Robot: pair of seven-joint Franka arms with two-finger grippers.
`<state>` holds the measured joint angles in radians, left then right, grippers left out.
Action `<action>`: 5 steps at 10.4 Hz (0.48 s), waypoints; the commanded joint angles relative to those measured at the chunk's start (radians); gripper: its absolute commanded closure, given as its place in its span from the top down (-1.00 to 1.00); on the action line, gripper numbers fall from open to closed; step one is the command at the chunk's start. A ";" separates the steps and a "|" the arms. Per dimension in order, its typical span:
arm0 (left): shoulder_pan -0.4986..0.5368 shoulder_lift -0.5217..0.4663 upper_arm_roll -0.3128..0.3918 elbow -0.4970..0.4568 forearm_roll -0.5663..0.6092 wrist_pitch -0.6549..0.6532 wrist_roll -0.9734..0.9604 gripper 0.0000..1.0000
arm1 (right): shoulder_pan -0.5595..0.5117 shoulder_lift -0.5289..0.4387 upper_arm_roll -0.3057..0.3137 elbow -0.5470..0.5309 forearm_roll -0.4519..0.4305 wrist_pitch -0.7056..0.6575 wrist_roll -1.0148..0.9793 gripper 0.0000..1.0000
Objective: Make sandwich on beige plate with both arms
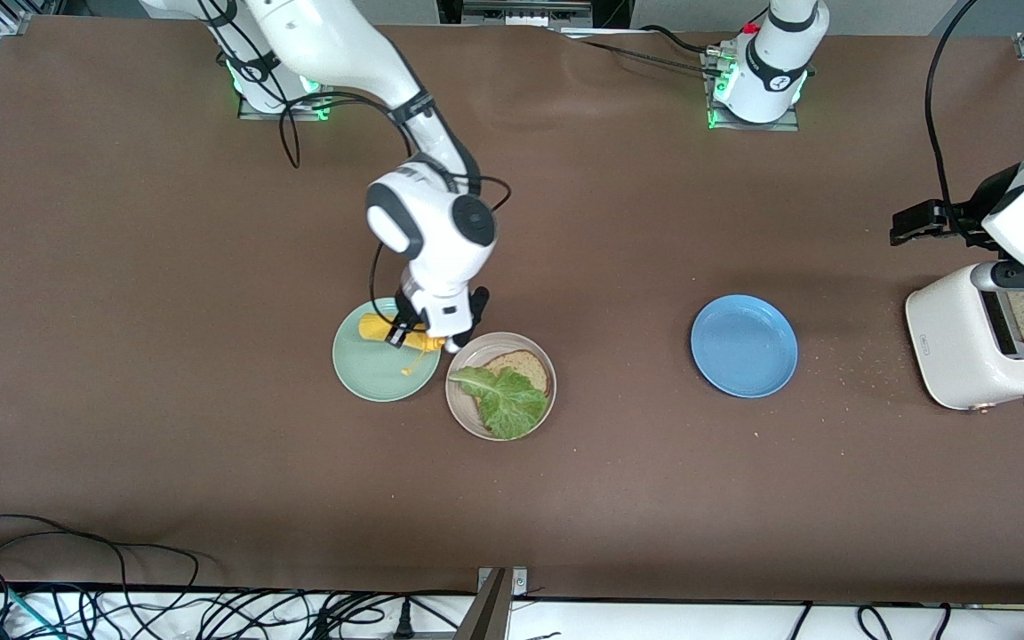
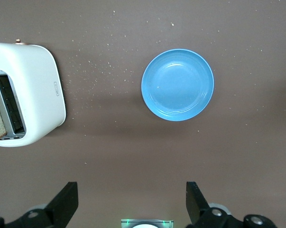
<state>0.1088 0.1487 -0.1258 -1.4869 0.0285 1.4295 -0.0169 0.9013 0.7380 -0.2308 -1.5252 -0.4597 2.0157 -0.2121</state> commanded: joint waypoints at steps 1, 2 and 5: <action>0.003 0.006 -0.003 0.025 -0.006 -0.023 -0.009 1.00 | 0.044 0.101 -0.019 0.136 -0.088 -0.134 0.042 -1.00; 0.005 0.006 -0.003 0.025 -0.006 -0.023 -0.009 1.00 | 0.074 0.141 -0.019 0.187 -0.127 -0.202 0.042 -1.00; 0.003 0.006 -0.003 0.024 -0.006 -0.023 -0.011 1.00 | 0.082 0.162 -0.021 0.223 -0.162 -0.244 0.040 -1.00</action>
<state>0.1088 0.1489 -0.1255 -1.4867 0.0285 1.4294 -0.0172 0.9726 0.8748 -0.2345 -1.3541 -0.5970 1.8096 -0.1712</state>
